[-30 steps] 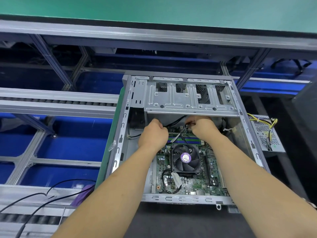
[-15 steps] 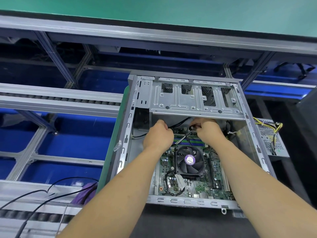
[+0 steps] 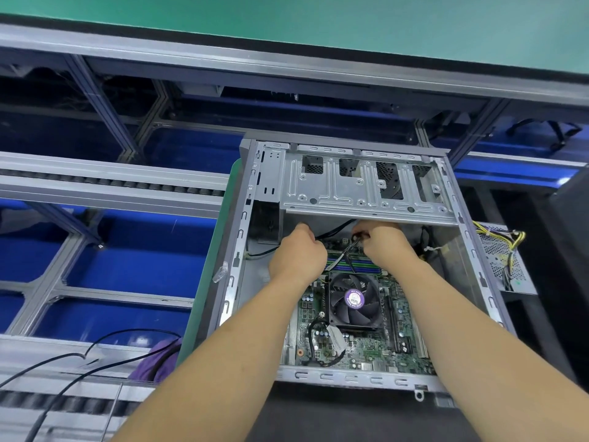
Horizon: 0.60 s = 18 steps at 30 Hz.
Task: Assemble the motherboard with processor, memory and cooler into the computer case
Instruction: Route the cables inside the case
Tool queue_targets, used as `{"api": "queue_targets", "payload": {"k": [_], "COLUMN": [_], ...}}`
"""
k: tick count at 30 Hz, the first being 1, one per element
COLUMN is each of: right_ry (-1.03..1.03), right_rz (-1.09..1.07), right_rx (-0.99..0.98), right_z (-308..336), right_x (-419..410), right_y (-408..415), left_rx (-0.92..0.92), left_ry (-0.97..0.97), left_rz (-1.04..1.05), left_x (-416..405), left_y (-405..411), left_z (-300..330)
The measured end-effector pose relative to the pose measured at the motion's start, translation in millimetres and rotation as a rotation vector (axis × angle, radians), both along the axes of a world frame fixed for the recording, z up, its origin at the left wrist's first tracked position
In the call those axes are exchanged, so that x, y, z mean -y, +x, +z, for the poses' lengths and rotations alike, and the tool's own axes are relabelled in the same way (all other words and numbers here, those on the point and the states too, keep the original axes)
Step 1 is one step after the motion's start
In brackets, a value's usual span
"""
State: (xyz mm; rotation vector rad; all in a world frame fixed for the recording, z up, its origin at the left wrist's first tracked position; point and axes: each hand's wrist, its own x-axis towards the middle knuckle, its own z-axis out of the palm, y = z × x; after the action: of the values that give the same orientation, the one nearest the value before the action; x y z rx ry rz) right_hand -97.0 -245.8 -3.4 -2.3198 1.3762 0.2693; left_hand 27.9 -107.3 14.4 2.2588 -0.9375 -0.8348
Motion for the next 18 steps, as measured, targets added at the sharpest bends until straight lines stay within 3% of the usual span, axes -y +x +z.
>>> {"api": "queue_targets", "payload": {"k": [4,12,18], "right_ry": [0.079,0.164,0.190], "right_rz": [-0.056,-0.256,-0.266], "right_rx": [-0.068,0.162,0.192], "right_z": [5.2,-5.5,-4.3], "right_x": [1.5,0.2,1.1], "right_y": [6.6,4.9,6.7], "left_rx": [-0.008,-0.043,-0.045], "left_ry": [0.000,-0.017,-0.040], "left_rz": [0.000,0.028,0.040], "left_x": [-0.9,-2.9,-1.6], "left_y": [-0.2,0.3,1.2], "left_z": [2.0,2.0,0.5]}}
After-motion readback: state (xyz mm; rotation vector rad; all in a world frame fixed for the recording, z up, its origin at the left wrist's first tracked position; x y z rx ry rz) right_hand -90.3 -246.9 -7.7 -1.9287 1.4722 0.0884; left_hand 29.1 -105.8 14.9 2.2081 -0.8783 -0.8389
